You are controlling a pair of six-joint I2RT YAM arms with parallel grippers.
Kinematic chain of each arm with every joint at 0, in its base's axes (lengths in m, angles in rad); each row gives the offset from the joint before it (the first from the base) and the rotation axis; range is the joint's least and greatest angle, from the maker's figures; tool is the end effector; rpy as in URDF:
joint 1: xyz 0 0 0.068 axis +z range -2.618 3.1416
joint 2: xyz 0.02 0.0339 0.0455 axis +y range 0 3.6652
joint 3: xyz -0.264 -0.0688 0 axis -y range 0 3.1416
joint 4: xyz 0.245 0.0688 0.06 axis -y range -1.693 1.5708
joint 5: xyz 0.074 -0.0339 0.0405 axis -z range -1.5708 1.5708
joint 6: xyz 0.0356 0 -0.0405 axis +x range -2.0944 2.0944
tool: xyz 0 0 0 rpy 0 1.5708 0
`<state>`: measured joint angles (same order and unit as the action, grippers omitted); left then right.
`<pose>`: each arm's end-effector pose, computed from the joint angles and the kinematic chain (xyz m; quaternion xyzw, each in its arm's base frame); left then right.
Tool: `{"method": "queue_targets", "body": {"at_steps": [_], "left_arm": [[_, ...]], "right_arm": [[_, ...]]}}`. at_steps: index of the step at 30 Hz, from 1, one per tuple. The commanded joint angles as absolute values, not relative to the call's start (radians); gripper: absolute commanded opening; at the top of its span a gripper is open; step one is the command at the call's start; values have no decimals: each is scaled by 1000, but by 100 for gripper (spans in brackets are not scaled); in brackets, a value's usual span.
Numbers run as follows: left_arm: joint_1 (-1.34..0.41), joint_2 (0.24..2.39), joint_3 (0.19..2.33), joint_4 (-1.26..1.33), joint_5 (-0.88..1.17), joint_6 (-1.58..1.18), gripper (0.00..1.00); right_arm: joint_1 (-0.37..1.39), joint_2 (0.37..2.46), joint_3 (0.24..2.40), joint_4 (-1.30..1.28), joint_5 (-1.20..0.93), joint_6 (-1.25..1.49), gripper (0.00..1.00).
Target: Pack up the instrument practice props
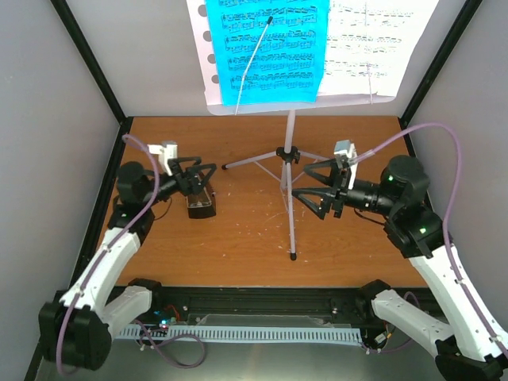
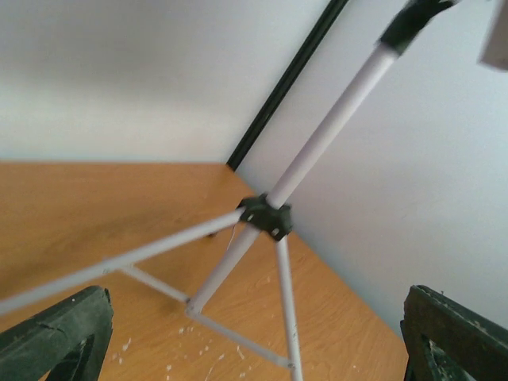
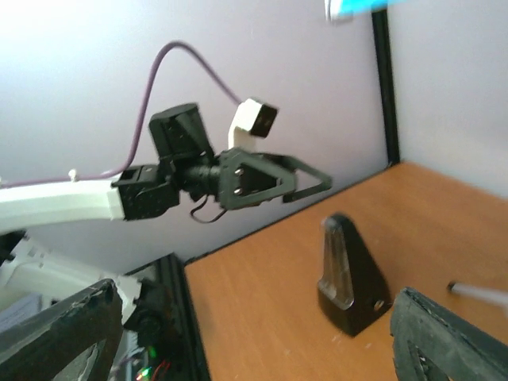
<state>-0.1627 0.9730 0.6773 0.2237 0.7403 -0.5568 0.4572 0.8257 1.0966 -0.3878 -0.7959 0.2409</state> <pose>0.2165 -0.0599 0.3105 0.1080 0.7176 -0.4715 0.5012 0.1317 0.0931 0.4194 -0.3304 0.6570 0.4816 0.4767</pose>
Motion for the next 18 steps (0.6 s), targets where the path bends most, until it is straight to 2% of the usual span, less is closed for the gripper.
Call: {"method": "queue_targets", "body": {"at_steps": [1,6,11,14,18], "left_arm": [[-100,893,775,167,914,-531,99],[-98,897,891,130,983,-534,99],[-98,909,1100,17,1007,-480,89],[-100,963,1274,-49,1059,-483,86],[-100,1050,1470,-139,1067,-470,86]], "right_arm": [[466,848,1242,-445,-686,144,90],[465,935,1437,-448,-500,181,89],[465,1069,1653,-524,-334,212,83],[463,1170,1794,-595,-308,214,83],[462,1272,1939,-643,-289,216,82]]}}
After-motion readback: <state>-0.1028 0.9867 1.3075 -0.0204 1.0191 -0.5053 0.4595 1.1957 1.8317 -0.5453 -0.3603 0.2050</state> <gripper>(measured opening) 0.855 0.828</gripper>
